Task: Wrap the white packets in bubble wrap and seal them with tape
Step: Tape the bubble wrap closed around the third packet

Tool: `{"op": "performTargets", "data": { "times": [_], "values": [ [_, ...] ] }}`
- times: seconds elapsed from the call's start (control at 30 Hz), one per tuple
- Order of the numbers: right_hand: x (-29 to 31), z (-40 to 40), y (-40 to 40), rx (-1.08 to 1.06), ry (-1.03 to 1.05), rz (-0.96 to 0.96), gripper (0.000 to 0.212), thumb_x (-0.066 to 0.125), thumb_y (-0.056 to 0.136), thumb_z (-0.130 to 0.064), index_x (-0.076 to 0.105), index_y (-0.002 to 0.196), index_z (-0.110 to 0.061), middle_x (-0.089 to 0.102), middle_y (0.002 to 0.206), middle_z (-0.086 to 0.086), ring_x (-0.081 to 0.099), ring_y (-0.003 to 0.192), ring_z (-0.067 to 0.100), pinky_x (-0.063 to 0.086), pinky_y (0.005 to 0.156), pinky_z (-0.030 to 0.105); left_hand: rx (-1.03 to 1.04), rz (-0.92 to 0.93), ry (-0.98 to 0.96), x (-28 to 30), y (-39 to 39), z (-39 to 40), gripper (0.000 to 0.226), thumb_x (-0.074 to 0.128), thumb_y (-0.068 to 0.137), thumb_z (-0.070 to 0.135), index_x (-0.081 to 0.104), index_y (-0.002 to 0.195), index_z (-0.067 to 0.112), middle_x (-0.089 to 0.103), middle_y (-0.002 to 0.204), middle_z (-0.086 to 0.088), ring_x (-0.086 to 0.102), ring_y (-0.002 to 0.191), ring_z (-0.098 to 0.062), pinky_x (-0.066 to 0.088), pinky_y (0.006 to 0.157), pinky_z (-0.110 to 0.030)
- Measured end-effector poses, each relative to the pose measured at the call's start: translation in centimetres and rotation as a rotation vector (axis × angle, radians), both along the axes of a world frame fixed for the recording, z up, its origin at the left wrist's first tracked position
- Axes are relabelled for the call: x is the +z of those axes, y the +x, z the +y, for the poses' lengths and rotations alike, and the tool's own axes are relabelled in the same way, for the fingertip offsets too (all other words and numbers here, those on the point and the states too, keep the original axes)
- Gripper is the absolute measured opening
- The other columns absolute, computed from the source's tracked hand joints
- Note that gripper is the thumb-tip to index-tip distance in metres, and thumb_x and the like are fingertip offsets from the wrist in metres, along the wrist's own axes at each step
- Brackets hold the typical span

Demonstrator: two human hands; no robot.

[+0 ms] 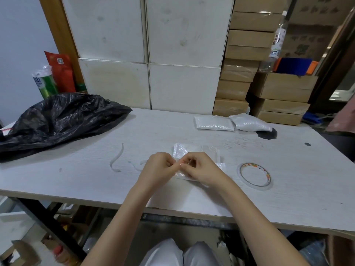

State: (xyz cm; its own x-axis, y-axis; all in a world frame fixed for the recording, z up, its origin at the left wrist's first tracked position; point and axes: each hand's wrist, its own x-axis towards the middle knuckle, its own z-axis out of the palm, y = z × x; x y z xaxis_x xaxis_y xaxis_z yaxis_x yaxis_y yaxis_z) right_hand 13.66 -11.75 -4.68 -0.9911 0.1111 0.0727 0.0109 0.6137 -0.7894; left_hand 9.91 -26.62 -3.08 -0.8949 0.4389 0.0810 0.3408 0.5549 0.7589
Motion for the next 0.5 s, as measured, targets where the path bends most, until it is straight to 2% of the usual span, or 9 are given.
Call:
{"op": "performTargets", "data": {
  "times": [0.07,0.1,0.2,0.23,0.3,0.4,0.5],
  "values": [
    [-0.1,-0.1,-0.1,-0.014,0.041,-0.015,0.013,0.062,0.083,-0.027,0.063,0.072,-0.034,0.061,0.068,-0.015,0.054,0.068,0.007,0.050,0.075,0.035,0.005,0.095,-0.112,0.0,0.1,0.4,0.019,0.055,0.082,0.020,0.056,0.067,0.007,0.056,0.064,-0.013,0.047,0.062,-0.022,0.040,0.060,-0.036],
    [-0.1,-0.2,0.0,-0.019,0.052,-0.016,0.011,0.063,0.083,-0.027,0.064,0.074,-0.034,0.061,0.070,-0.014,0.053,0.067,0.006,0.050,0.074,0.034,0.011,0.098,-0.120,-0.1,0.1,0.5,0.021,0.055,0.082,0.019,0.057,0.069,0.003,0.057,0.066,-0.018,0.047,0.063,-0.021,0.041,0.060,-0.038],
    [0.1,-0.3,0.1,-0.028,0.055,-0.013,0.004,0.066,0.082,-0.029,0.066,0.078,-0.030,0.059,0.070,-0.015,0.049,0.063,0.002,0.045,0.070,0.028,0.018,0.025,-0.040,-0.5,-0.2,0.3,0.021,0.052,0.081,0.012,0.062,0.075,-0.006,0.068,0.071,-0.021,0.059,0.065,-0.027,0.051,0.069,-0.045],
    [0.2,-0.3,0.2,-0.032,0.046,-0.010,0.004,0.068,0.080,-0.031,0.066,0.077,-0.030,0.058,0.068,-0.015,0.048,0.061,0.002,0.044,0.068,0.026,0.009,-0.026,0.004,-0.5,-0.3,0.1,0.019,0.052,0.082,0.008,0.064,0.076,-0.004,0.068,0.069,-0.019,0.063,0.066,-0.027,0.053,0.071,-0.043],
    [0.4,-0.4,0.4,-0.039,0.018,0.001,0.010,0.072,0.078,-0.034,0.064,0.072,-0.030,0.055,0.062,-0.017,0.047,0.060,0.002,0.040,0.065,0.023,-0.044,-0.155,0.115,-0.5,-0.6,-0.6,0.017,0.051,0.087,0.003,0.066,0.079,0.001,0.068,0.067,-0.012,0.066,0.063,-0.017,0.056,0.073,-0.034],
    [0.5,-0.6,0.5,-0.046,0.039,0.009,0.011,0.072,0.077,-0.037,0.066,0.075,-0.028,0.055,0.061,-0.017,0.047,0.061,0.003,0.042,0.065,0.025,-0.124,-0.231,0.186,-0.4,-0.7,-1.3,0.014,0.053,0.091,0.002,0.067,0.088,0.000,0.066,0.069,-0.006,0.065,0.056,0.000,0.054,0.062,-0.011],
    [0.6,-0.8,0.5,-0.056,0.064,0.020,0.007,0.069,0.079,-0.034,0.066,0.074,-0.030,0.059,0.068,-0.017,0.049,0.063,0.003,0.045,0.069,0.029,-0.103,-0.220,0.187,-0.5,-0.8,-1.3,0.014,0.054,0.091,0.001,0.066,0.095,-0.005,0.065,0.068,-0.004,0.064,0.054,0.002,0.052,0.061,-0.009]
  ]
}}
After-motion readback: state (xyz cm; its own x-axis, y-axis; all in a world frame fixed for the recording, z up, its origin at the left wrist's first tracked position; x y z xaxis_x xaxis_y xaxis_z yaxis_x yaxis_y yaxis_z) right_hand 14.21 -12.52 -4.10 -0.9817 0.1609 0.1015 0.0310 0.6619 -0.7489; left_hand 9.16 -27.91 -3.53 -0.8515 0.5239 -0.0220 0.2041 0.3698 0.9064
